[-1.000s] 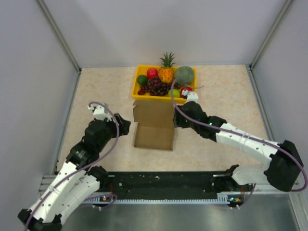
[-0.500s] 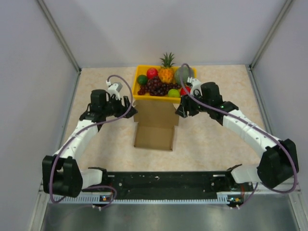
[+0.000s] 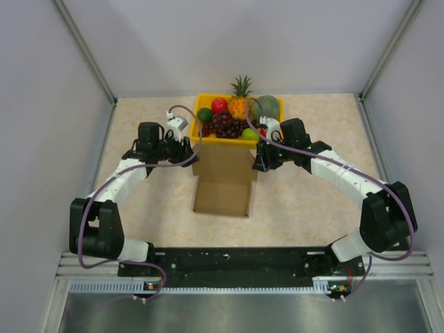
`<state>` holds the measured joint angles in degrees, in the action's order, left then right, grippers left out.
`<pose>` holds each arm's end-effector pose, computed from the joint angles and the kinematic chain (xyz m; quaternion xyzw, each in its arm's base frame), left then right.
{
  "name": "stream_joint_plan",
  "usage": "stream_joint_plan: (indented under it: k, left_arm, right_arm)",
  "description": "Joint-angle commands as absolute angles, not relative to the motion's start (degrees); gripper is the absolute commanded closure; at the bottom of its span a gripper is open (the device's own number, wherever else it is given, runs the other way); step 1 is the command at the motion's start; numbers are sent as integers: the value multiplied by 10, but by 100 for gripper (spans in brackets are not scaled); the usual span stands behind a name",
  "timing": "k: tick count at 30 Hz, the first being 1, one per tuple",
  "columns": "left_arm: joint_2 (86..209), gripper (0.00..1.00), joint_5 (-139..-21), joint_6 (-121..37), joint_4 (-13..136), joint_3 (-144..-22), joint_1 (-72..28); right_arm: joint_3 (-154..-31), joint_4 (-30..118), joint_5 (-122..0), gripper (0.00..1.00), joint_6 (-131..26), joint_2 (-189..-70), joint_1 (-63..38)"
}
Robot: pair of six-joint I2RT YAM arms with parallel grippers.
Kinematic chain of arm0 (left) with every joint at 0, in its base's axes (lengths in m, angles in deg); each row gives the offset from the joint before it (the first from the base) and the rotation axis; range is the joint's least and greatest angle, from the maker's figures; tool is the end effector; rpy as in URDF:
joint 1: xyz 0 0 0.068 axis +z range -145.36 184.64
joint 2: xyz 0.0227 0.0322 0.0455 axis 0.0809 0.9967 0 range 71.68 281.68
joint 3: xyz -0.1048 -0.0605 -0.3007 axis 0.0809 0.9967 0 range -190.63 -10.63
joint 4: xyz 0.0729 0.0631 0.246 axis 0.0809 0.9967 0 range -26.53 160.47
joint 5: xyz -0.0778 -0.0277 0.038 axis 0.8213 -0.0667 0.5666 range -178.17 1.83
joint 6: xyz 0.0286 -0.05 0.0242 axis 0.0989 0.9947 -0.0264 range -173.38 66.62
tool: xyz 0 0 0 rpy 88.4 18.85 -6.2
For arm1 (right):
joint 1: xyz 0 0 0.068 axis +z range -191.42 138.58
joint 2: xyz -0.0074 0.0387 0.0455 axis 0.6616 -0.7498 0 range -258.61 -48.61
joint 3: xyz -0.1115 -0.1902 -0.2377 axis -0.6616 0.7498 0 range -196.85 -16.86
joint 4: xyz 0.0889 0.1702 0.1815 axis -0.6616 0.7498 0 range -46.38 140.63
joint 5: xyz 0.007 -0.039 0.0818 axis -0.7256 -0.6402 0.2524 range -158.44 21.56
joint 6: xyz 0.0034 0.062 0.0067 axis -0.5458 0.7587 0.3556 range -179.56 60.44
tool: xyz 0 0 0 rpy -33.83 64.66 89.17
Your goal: Fold the paper box
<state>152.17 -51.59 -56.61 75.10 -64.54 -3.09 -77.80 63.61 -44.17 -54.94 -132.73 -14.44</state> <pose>0.2978 -0.0690 0.2992 0.2179 0.8372 -0.2984 0.4032 0.2805 0.1648 0.3060 -0.2559 0.8639 0.2914 0.3214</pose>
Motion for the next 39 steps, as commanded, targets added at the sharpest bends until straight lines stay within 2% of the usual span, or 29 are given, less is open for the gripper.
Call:
stream_joint_plan:
  k: [1,3,4,6,9,10,11,12,13,20,25,28,34,39]
  left_arm:
    - [1522,51,-495,-595,737,-674,-36]
    - [1521,62,-507,-597,739,-672,-42]
    - [1521,65,-512,-597,739,-671,-45]
    - [1518,73,-526,-590,738,-664,-56]
    - [1508,85,-557,-571,740,-661,-77]
    - [1503,89,-582,-566,738,-658,-84]
    - [1497,92,-597,-546,735,-652,-97]
    - [1486,98,-608,-536,731,-649,-101]
    - [1480,100,-614,-516,724,-645,-109]
    - [1398,100,-730,-367,639,-577,-153]
    - [1380,100,-804,-286,563,-542,-185]
    - [1391,100,-833,-212,513,-515,-203]
    - [1423,100,-875,-171,489,-508,-238]
    - [1394,100,-897,-175,418,-443,-245]
  right_arm:
    - [-815,628,-452,58,-568,-1350,-129]
    - [-819,626,-465,63,-562,-1361,-123]
    - [-821,625,-477,68,-559,-1362,-118]
    - [-821,621,-488,72,-547,-1363,-111]
    - [-821,622,-528,85,-521,-1361,-100]
    - [-821,621,-536,95,-510,-1357,-99]
    - [-820,621,-541,100,-496,-1354,-99]
    - [-818,619,-545,100,-468,-1351,-98]
    - [-817,616,-559,100,-449,-1346,-95]
    - [-809,601,-682,100,-301,-1322,-55]
    - [-822,600,-889,100,-240,-1318,16]
    - [-835,601,-970,100,-219,-1331,54]
    - [-843,608,-1059,100,-171,-1354,100]
    - [-832,607,-1109,100,-146,-1366,124]
